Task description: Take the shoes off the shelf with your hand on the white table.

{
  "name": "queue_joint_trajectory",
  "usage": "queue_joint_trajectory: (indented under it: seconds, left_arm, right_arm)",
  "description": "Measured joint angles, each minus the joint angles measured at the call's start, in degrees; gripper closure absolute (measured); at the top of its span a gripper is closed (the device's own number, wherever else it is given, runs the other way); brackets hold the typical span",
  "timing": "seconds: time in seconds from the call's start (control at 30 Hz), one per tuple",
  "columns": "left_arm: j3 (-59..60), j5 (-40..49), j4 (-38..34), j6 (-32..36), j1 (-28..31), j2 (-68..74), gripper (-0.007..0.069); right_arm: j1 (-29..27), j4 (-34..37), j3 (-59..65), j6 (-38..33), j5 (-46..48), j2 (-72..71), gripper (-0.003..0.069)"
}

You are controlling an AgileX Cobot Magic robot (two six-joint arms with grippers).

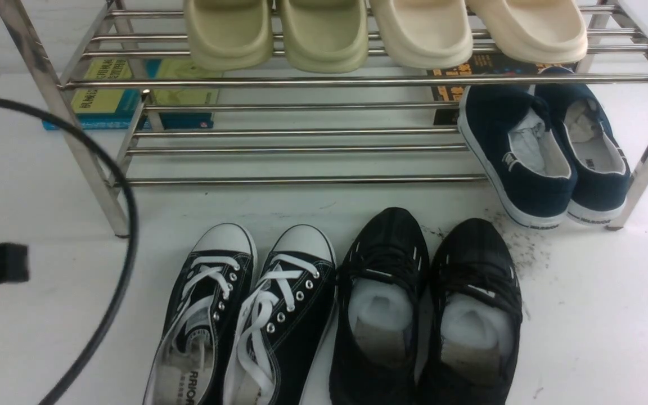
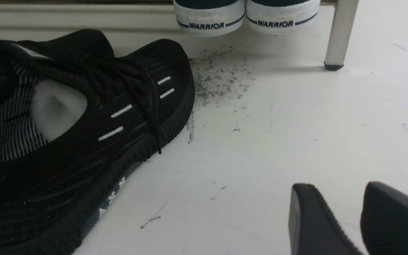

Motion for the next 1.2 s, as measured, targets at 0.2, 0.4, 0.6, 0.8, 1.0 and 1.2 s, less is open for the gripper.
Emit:
queue_joint_trajectory:
  seconds: [0.2,0.4,0.6,0.8,1.0,1.2]
  left_arm:
    - [4.9,3.8,-2.2,3.8,0.0,-12.7,0.0534]
    - [14.4,-0.9,-12.4,7.0,0.0,-19.9,0.0533]
    - [20.2,-10.7,-21.2,8.8,0.0,-21.0,0.0528]
    - [20.7,-14.9,-20.4,8.8,0.0,-21.0,0.0518]
    - [20.7,-14.9,-12.5,8.8,0.0,-21.0,0.051]
    - [20.7,-17.0,-6.4,7.6,0.0,-21.0,0.0501]
  right_arm:
    - [0.0,0.0,0.0,0.0,0.0,0.0,0.0421]
    - [0.0,0.1,0.0,0.0,0.0,0.0,0.0421]
    - [0.0,0.1,0.0,0.0,0.0,0.0,0.0421]
    - [0.0,0.1,0.0,0.0,0.0,0.0,0.0421]
    - [0.0,0.1,0.0,0.0,0.0,0.0,0.0421]
    - [0.0,0.1,0.0,0.0,0.0,0.0,0.0421]
